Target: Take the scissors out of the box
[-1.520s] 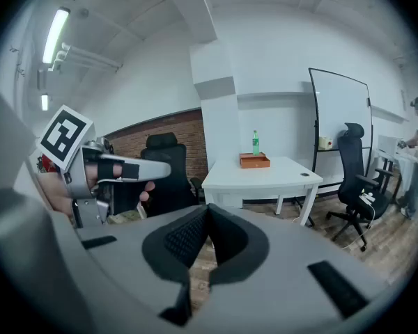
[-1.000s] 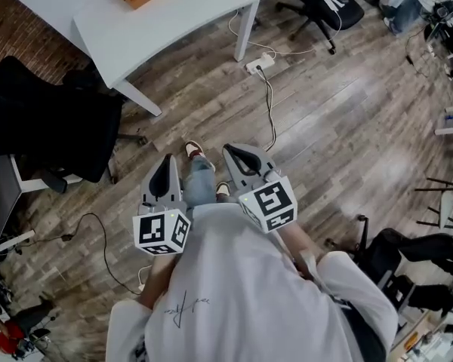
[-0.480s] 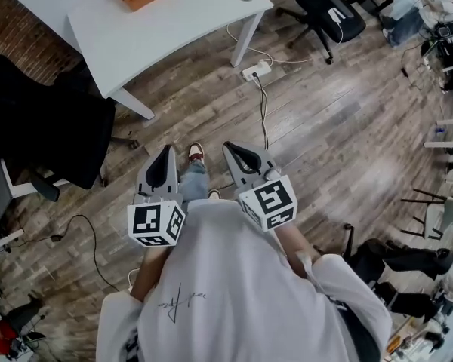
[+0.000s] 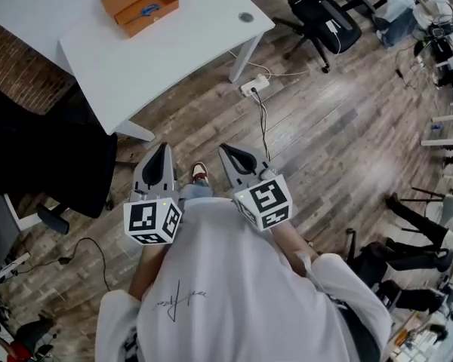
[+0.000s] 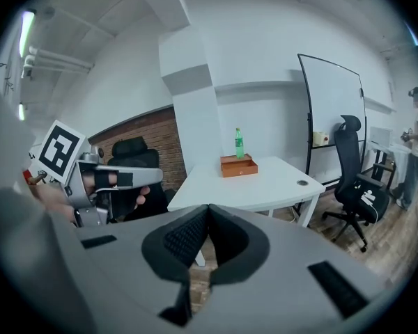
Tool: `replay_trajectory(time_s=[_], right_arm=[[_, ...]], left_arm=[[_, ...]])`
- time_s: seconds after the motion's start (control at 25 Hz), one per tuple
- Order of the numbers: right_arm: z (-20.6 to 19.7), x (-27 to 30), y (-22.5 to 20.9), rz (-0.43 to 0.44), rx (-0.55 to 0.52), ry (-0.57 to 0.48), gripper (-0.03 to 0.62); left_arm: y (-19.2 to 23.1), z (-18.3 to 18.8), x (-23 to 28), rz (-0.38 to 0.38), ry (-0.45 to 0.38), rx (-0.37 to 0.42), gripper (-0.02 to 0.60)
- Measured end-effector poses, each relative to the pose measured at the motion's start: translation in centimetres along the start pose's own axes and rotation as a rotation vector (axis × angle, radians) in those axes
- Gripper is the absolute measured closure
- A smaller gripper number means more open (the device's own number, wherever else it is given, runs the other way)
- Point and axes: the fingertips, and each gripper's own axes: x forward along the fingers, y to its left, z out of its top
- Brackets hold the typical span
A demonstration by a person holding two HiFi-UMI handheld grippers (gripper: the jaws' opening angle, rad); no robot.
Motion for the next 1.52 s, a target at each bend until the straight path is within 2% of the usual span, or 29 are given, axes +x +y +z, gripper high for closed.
replay_trajectory(time_s=[0.36, 0.8, 0.96, 1.52], right_arm=[[2.3, 4.9, -0.5, -0.002, -0.032, 0.020, 0.585], [3.9, 7.7, -0.8, 0.054, -0.069, 0.020, 0.585], [4.4, 8.8, -2.4, 0.060, -0.065, 0.022, 0.585], [8.5, 15.3, -10.8, 0.137, -0.076, 0.022, 0.585]], left_arm=[[4.1, 2.2, 3.2, -0.002, -0.026, -0.010, 0.574], [5.9, 2.7, 4.6, 0.027, -0.034, -0.037, 0.574], [6.3, 3.5, 5.7, 0.048, -0.056, -0.033, 0.574], [7.5, 6.1, 14.6, 0.128, -0.026, -0.047, 0.574]])
